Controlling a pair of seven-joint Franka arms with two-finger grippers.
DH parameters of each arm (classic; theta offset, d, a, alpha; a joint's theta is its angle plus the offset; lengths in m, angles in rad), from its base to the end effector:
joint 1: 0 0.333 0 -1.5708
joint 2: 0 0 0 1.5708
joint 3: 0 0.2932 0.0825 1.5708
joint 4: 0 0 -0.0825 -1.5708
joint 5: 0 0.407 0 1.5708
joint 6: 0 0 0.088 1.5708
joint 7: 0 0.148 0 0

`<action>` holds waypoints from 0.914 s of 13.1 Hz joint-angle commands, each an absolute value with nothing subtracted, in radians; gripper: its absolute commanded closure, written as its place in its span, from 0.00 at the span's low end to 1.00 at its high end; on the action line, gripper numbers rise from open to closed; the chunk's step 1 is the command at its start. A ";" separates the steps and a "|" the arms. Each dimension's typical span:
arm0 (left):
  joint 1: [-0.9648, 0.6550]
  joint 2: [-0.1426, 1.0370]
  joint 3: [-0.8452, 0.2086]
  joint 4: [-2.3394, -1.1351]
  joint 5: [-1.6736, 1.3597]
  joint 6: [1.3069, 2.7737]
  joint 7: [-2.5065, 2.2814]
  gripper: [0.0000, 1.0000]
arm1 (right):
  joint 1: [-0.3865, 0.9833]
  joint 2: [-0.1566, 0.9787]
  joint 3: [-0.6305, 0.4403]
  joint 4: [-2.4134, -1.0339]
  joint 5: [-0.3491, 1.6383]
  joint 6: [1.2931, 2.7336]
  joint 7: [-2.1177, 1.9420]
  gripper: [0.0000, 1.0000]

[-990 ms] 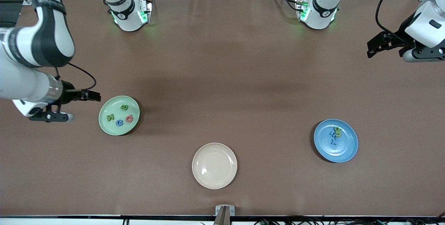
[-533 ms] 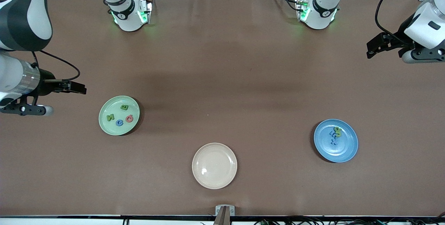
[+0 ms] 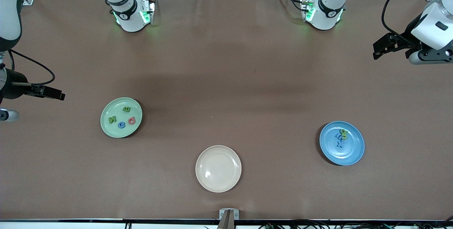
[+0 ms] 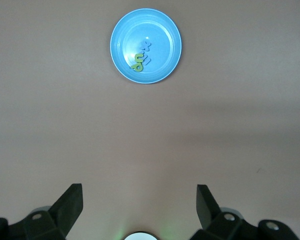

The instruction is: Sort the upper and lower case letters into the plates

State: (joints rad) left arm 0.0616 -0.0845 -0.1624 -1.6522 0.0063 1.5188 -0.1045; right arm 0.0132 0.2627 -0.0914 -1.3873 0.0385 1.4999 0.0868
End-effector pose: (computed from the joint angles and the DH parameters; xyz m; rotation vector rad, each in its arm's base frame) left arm 0.5422 -0.0567 0.5631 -3.1157 -0.0074 0.0743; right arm 0.6317 -0.0379 0.4859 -3.1085 0.2551 0.2329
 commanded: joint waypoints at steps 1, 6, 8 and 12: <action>0.063 -0.091 -0.166 -1.655 0.003 1.525 -0.100 0.00 | 0.012 0.275 -0.074 -1.361 0.038 1.480 0.104 0.00; 0.061 -0.091 -0.166 -1.655 0.003 1.525 -0.100 0.00 | 0.015 0.258 -0.072 -1.391 0.038 1.456 0.092 0.00; 0.060 -0.091 -0.167 -1.654 0.003 1.526 -0.101 0.00 | 0.018 0.218 -0.072 -1.436 0.035 1.463 0.092 0.00; 0.057 -0.097 -0.167 -1.641 -0.003 1.526 -0.098 0.00 | 0.038 0.114 -0.071 -1.531 0.020 1.473 0.092 0.00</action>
